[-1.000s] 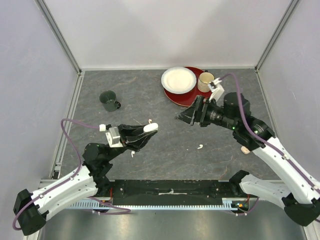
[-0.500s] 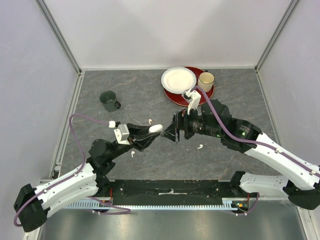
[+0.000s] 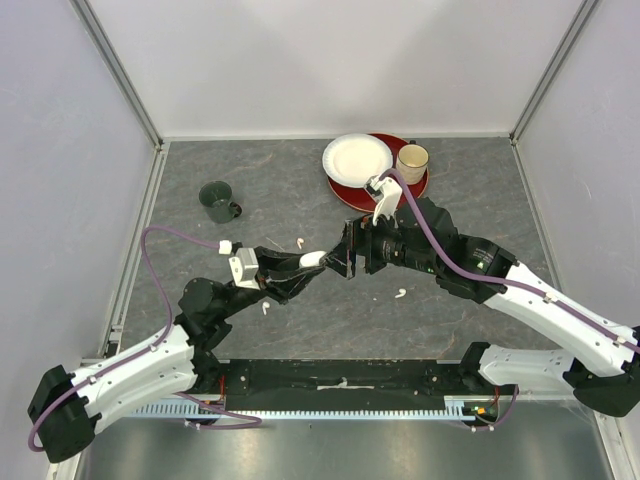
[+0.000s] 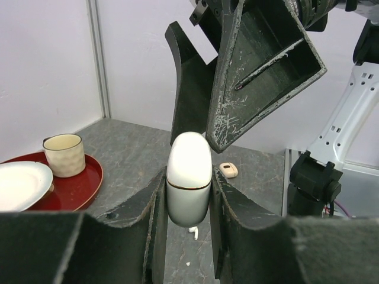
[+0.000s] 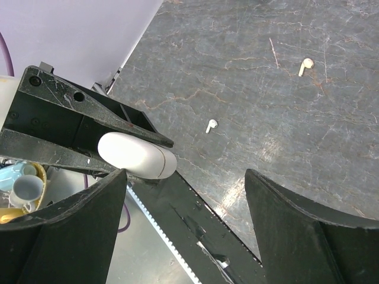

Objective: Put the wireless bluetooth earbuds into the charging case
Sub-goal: Open the charging case.

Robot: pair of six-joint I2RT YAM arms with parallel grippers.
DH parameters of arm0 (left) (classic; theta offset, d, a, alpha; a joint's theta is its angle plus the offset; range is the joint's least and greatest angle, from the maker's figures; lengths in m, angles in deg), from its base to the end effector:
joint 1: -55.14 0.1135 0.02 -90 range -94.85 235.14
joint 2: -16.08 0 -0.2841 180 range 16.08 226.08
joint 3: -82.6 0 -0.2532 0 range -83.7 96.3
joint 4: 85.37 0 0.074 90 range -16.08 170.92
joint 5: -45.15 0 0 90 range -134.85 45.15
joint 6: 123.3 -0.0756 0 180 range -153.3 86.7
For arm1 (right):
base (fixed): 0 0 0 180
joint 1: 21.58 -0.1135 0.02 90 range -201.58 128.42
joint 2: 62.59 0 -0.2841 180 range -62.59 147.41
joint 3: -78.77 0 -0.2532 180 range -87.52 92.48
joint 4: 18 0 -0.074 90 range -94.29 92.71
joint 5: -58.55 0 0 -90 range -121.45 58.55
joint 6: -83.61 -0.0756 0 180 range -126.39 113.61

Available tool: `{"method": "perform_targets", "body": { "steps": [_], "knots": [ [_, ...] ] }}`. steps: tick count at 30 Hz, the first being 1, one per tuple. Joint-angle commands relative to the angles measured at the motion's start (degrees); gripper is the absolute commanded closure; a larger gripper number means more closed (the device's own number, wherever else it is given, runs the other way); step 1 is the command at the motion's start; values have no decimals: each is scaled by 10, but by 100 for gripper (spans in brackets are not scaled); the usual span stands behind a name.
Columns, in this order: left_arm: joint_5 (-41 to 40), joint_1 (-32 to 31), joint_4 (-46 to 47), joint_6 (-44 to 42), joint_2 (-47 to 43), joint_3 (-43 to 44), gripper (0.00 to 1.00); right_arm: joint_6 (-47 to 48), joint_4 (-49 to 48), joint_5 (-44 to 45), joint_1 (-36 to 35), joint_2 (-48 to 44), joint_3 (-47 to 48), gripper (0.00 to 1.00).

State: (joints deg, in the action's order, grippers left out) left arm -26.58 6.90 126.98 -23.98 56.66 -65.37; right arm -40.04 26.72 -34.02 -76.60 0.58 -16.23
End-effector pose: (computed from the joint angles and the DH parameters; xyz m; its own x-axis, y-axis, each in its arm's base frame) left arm 0.1075 -0.1560 0.3195 0.1196 -0.3648 -0.9234 0.9310 0.3642 -0.0233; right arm 0.1489 0.2187 0.4030 -0.6523 0.0333 -0.7572 -0.5775 0.6252 0.5250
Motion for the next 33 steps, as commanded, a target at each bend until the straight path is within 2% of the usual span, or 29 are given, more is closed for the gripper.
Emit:
{"method": "perform_targets", "body": {
  "steps": [1,14,24,33],
  "knots": [
    [16,-2,56,23,-1,0,98,-10,-9,22,-3,1,6,13],
    [93,-1,58,54,11,19,98,-48,-30,69,-3,-2,2,12],
    [59,-1,52,49,-2,1,98,-71,-64,34,-3,-2,-13,11],
    [36,-1,27,47,-27,-17,98,-78,-70,77,-2,-29,0,8]
  ]
}}
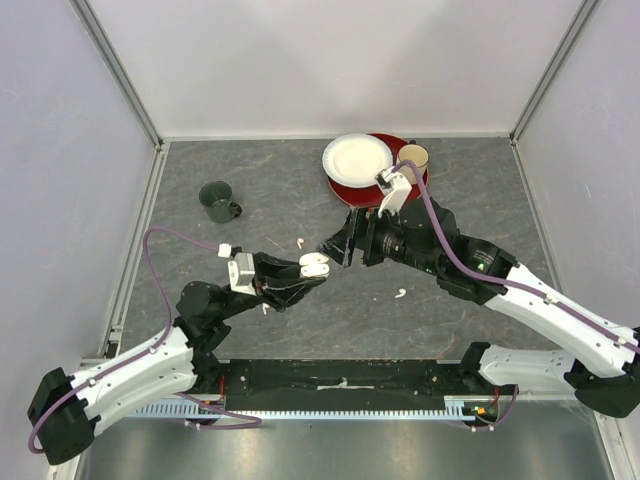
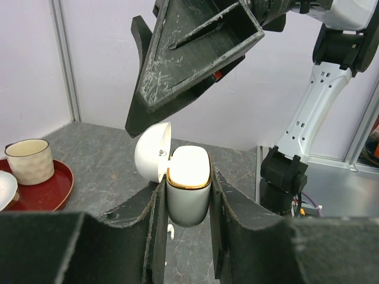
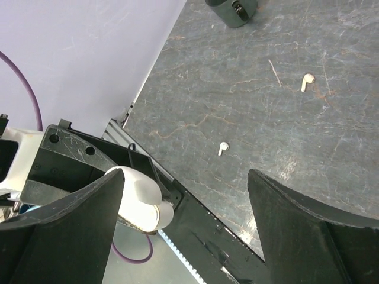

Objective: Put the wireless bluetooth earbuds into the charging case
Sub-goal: Open the charging case, then pick up the earbud from the center of the board.

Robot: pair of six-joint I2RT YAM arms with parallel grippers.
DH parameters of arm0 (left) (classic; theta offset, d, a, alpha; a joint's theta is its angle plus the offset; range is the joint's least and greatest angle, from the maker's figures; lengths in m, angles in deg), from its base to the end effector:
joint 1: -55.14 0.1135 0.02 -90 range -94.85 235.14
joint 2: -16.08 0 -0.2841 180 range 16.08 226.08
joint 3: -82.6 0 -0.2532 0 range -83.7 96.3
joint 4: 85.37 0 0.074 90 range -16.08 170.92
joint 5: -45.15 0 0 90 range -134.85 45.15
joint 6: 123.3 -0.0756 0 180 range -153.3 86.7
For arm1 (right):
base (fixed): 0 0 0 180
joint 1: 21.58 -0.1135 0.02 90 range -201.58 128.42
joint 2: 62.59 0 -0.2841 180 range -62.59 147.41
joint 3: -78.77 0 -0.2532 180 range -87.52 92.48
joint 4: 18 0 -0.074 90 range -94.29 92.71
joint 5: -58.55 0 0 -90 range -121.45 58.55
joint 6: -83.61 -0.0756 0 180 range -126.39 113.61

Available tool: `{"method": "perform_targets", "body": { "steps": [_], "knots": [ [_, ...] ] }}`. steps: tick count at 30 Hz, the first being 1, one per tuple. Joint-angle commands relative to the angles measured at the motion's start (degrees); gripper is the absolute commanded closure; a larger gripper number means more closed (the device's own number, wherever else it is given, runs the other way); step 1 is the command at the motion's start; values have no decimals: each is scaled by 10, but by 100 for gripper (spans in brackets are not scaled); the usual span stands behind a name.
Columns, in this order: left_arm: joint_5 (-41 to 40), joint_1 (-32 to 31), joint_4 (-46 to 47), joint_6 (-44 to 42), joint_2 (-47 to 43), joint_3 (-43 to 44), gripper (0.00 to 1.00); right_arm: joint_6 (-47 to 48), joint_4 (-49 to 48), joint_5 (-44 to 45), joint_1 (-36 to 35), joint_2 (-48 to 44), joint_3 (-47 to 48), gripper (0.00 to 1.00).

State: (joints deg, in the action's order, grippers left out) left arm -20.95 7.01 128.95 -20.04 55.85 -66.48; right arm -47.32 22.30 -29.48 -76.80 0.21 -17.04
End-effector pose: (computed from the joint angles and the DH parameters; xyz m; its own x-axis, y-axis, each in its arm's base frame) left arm 0.0980 -0.1552 0.3178 0.0672 -0.3892 -0.9187 0.9661 0.2554 -0.0375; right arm 0.1547 0.2181 0.4101 -0.6653 0.1899 -0.7220 -0.4850 0.6253 0.6114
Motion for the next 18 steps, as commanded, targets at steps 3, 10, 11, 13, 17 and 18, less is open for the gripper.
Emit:
{"method": "perform_targets", "body": {
  "steps": [3,10,11,13,17,18],
  "knots": [
    [-29,-3,-3,6,-35,-14,98,2,-22,42,3,-30,19,7],
    [-42,-3,-57,-14,-79,-13,98,-47,107,211,30,-35,3,9],
    [-44,-2,-65,-17,-85,-12,98,-55,138,221,46,-35,-6,10],
    [-47,-3,-81,-18,-102,-12,98,-79,164,229,74,-39,-44,10],
    [-53,-3,-113,-24,-130,-12,98,-141,191,225,112,-51,-108,10],
    [-52,-2,-129,-25,-136,-10,98,-154,195,219,121,-51,-119,10]
  ]
}}
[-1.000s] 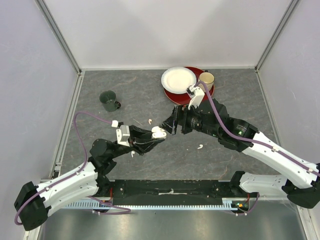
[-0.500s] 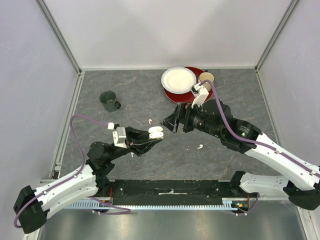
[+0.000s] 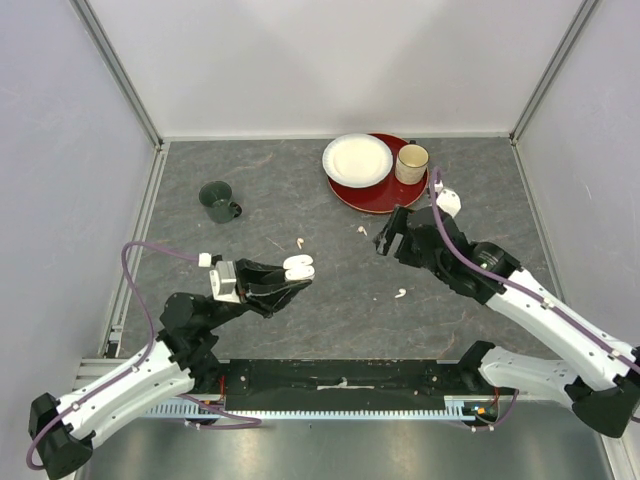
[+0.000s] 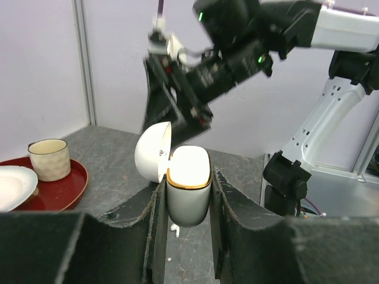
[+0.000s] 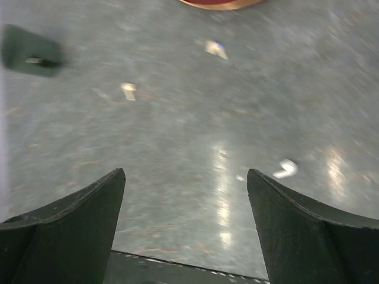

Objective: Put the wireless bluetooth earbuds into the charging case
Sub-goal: Pick up the earbud from the center of the board.

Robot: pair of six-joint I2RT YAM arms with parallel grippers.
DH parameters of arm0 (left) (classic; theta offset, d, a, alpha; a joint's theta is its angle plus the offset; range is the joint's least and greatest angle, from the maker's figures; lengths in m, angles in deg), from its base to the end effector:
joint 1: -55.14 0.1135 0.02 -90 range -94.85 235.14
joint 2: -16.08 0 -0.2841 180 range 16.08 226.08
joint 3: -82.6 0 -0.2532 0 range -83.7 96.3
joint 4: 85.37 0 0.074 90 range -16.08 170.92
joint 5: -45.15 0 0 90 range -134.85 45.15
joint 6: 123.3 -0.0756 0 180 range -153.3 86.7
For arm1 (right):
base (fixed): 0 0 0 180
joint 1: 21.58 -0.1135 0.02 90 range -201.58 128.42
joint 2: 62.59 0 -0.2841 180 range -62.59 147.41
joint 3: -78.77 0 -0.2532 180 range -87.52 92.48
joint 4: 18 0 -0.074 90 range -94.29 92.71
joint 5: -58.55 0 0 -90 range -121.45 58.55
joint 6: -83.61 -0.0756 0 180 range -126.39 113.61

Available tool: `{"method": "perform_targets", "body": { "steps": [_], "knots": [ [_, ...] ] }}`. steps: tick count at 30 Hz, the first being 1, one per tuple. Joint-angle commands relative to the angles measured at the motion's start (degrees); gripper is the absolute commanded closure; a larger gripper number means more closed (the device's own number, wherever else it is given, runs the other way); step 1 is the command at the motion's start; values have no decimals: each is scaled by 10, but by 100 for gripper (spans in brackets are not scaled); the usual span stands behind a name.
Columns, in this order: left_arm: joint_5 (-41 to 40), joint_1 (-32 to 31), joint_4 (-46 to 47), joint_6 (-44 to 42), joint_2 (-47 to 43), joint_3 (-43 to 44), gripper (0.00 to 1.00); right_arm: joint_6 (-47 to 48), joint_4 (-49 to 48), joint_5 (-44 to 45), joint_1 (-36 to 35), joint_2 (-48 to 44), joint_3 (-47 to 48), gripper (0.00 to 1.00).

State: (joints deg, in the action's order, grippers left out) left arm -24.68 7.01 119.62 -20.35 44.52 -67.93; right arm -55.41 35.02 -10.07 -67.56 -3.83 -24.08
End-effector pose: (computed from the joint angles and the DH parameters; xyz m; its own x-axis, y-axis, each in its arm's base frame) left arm 0.0831 -0.1318 0.3169 0.0824 -0.4071 -0.9097 0.9484 0.3125 -0.0540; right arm 0.1809 0.1475 0.3542 -0.6071 0.3834 -0.6960 -0.0043 0.8743 0.4853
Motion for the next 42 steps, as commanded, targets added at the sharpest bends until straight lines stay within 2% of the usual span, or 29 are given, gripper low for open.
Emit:
{"method": "perform_targets", "body": {
  "steps": [1,4,8,15,21,42],
  "knots": [
    [-14,-3,-43,-23,-28,4,98,-108,79,23,44,-13,-68,10],
    [-15,-2,-62,-21,-50,1,98,-166,90,13,69,-9,-103,10],
    [-18,-2,-93,-30,-71,0,98,-223,92,-15,89,23,-138,15],
    [-17,-3,-120,-35,-101,-4,98,-240,76,-78,111,113,-145,23],
    [-22,-2,-132,-29,-131,-7,98,-282,49,-74,115,137,-158,30],
    [-32,-2,-162,-35,-164,-9,98,-278,13,-72,135,224,-182,45]
  ]
}}
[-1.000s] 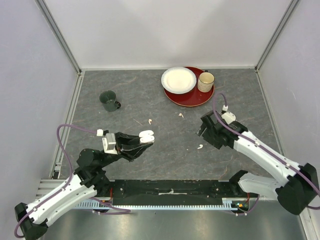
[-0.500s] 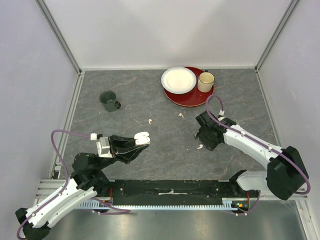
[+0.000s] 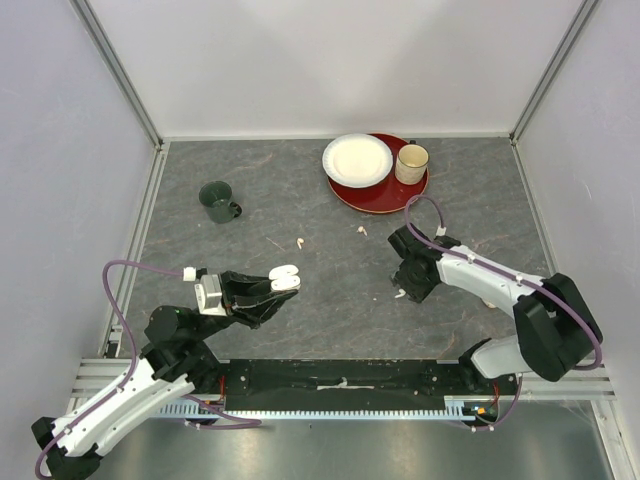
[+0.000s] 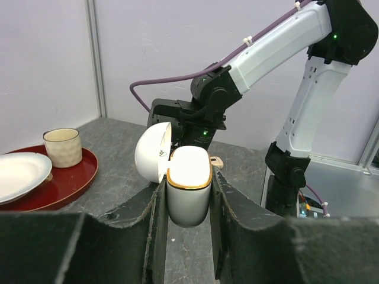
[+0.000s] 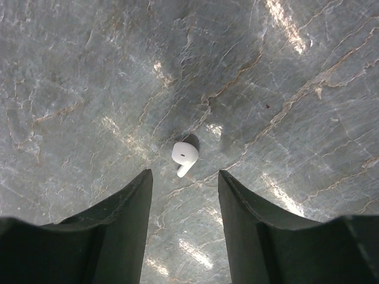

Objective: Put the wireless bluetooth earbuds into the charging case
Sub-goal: Pick up the earbud from the center of the board.

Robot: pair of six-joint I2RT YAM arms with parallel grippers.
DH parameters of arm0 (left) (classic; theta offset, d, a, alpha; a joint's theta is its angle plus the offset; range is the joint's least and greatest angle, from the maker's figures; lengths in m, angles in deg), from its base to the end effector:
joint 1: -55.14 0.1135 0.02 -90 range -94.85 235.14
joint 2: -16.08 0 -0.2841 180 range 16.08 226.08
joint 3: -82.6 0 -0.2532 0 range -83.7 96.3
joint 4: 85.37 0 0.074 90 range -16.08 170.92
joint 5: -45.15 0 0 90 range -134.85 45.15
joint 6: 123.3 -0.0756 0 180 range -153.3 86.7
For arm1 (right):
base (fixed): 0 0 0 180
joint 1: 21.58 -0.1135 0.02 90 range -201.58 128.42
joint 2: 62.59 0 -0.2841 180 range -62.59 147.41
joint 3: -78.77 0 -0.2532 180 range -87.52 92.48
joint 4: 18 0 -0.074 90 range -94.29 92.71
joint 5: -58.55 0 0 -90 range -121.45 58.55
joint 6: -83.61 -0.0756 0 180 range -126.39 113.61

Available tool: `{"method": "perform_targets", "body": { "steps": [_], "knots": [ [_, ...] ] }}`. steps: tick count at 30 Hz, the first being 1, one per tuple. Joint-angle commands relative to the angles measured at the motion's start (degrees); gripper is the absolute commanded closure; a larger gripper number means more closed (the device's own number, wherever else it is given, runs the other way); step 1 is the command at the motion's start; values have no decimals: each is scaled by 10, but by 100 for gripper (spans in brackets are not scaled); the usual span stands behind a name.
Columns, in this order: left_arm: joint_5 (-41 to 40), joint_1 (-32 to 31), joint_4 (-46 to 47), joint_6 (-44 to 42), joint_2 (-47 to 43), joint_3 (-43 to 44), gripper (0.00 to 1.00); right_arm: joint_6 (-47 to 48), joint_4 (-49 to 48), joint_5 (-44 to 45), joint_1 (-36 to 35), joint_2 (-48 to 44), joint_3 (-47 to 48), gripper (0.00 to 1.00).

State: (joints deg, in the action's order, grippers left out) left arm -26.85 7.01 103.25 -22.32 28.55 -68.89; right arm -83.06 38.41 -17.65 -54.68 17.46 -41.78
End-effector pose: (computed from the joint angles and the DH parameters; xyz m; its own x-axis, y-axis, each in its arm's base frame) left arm 0.0617 -0.1039 0.3057 0.1028 -0.3861 -0.9167 0.9323 0.3587 -0.0465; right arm 0.2118 0.1165 0.1606 -0.6605 0.6974 -0.2780 0.6824 0.7121 0.1651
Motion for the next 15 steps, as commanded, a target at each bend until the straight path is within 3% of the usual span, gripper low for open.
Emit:
{"method": "perform_targets", "body": {
  "steps": [1,15],
  "knots": [
    [-12,-3,2,-16,-3,0,98,-1,-24,2,8,16,-5,47],
    [-19,-2,3,-17,-3,-7,98,9,-45,0,18,56,-3,50]
  ]
}}
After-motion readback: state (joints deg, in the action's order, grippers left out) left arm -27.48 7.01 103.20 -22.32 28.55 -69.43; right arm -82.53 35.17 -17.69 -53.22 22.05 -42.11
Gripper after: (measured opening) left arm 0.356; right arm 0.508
